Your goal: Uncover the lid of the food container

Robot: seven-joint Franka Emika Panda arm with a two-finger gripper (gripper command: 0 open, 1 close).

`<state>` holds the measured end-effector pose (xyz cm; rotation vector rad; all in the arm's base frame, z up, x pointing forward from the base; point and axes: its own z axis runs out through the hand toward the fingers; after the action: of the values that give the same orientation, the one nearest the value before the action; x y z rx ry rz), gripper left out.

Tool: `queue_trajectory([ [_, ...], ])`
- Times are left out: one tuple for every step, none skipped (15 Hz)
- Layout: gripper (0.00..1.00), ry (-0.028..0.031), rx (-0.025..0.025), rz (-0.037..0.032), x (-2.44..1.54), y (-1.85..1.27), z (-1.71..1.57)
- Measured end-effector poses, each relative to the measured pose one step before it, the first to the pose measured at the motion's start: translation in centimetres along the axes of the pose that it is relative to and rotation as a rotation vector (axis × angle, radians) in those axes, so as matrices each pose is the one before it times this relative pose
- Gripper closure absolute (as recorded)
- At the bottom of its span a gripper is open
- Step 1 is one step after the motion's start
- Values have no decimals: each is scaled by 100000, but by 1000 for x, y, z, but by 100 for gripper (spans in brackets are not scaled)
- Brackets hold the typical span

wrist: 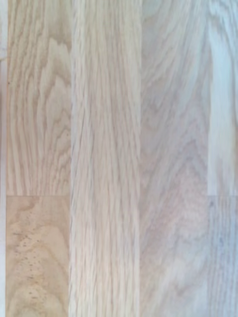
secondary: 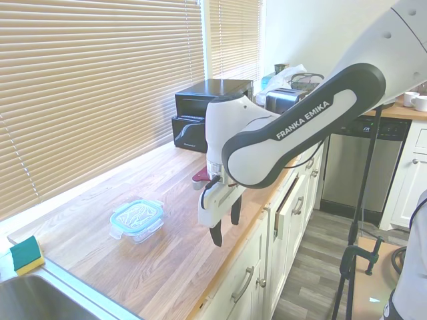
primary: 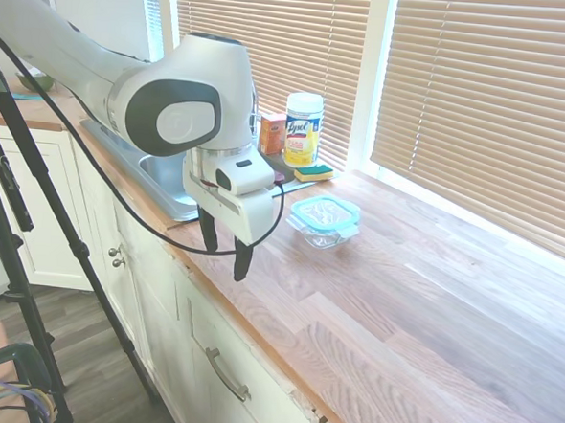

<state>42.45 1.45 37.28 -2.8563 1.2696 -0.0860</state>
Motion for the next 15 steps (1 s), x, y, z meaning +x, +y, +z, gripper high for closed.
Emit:
queue_trajectory([
  [0,-265,138,-147,-11,-12,35],
  [0,-176,501,-427,37,-71,-90],
  [0,212,345,-58,202,-238,-454],
  [0,170,344,-56,294,-371,-614],
  [0,544,891,-95,387,-574,-689],
  [0,352,1164,-200,442,-878,-679],
  [0,246,1070,-204,493,-1098,-465],
  [0,119,717,-16,470,-1220,-211],
  [0,31,607,234,435,-1414,-29],
  [0,122,662,288,288,-1465,-20],
  [0,136,788,534,173,-1578,-110],
  [0,167,526,271,57,-1503,-124],
  [0,423,78,-161,-92,-1373,18],
  [0,1326,-110,-468,-222,-1367,-64],
  [0,2019,-440,-786,-361,-1326,-56],
])
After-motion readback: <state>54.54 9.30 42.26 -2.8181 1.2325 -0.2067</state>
